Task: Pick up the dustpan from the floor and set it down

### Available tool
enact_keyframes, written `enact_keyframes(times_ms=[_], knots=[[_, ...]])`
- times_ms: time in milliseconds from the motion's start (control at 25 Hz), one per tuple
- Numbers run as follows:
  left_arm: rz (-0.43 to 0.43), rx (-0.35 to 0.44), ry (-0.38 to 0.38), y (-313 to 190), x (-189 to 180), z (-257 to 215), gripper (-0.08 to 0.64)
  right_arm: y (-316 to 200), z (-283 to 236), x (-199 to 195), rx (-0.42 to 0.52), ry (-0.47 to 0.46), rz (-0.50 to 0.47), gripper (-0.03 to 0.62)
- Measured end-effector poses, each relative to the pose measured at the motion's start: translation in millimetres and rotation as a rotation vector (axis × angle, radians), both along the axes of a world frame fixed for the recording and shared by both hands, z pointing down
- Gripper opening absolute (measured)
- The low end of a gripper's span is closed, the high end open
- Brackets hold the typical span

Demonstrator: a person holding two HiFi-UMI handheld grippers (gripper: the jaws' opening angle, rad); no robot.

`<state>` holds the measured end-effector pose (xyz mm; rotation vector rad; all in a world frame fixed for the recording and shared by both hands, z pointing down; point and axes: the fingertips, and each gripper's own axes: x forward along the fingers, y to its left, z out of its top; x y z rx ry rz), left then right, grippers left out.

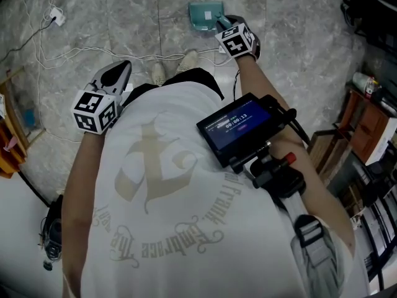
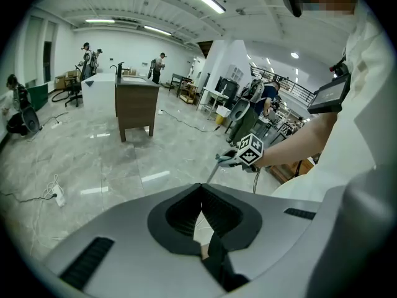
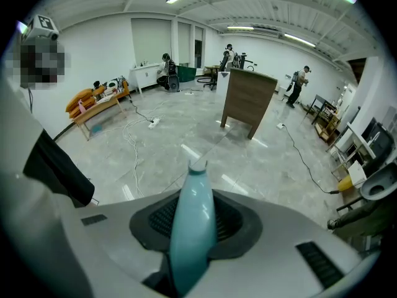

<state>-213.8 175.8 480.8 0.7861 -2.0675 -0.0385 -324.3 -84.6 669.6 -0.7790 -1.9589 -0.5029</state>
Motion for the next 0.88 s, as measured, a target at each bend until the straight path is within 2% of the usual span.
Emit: enact_keyframes(times_ms=[440, 880], knots=[[-0.021, 0.002, 0.006, 1, 1, 4, 0.012, 14, 7, 11, 0.012, 0.004, -0.031, 0.118], [-0.032, 0.020, -0.011, 0, -11, 9, 0.012, 26, -4, 4, -0.063, -0.022, -0.018, 0.164]])
